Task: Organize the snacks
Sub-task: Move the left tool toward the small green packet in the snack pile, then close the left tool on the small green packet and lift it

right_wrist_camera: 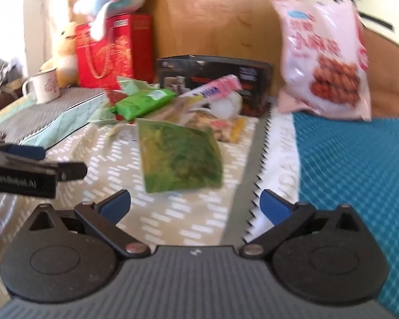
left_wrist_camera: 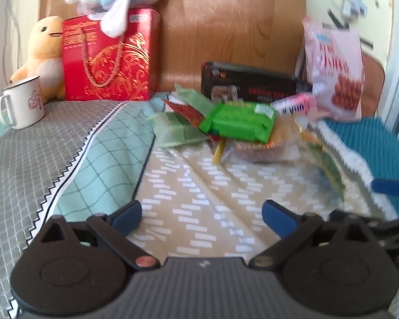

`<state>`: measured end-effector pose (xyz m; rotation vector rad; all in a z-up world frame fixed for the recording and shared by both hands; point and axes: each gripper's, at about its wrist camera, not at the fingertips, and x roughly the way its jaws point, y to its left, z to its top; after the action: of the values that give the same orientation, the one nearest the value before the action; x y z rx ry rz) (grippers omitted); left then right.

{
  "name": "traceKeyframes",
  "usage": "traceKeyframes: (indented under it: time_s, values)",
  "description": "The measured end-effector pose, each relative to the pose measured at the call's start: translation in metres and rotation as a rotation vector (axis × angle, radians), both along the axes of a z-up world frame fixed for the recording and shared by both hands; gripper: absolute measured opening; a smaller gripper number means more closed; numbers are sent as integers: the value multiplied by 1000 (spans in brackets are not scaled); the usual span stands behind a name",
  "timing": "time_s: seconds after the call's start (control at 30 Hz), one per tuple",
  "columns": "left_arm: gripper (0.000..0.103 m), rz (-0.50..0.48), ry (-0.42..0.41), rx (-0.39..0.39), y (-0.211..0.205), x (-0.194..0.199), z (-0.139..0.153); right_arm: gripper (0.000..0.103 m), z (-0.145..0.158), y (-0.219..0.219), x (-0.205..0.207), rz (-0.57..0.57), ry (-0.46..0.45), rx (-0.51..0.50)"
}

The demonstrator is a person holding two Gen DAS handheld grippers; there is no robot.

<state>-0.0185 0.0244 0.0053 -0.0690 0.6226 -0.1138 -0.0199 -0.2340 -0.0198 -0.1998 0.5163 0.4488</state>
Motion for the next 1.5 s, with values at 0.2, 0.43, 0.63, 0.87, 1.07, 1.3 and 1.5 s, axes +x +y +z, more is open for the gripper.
traceKeyframes:
  time_s: [0.2,0.43,0.63,0.87,1.07,1.3,1.5]
  values:
    - [75,33,-36,-88,15,-3,4,46,6,0,17,13,-2,65]
    - [62,9,-46,-224,34,-3,2,6,30,-27,6,112,138,407]
    - [62,-16,-20,-347,49,-2,0,8,30,-13,5,222,268,516]
    - [62,-66,16,-396,51,0,-1,19,5,-49,16,-56,272,435]
    - [62,-203,65,-393,19,16,7,55,6,-64,2,-20,240,402]
    - [57,-319,192,-387,-33,50,2,64,4,-34,4,104,131,146]
    - [23,-313,199,-349,-58,56,0,61,-4,-9,2,170,6,-15]
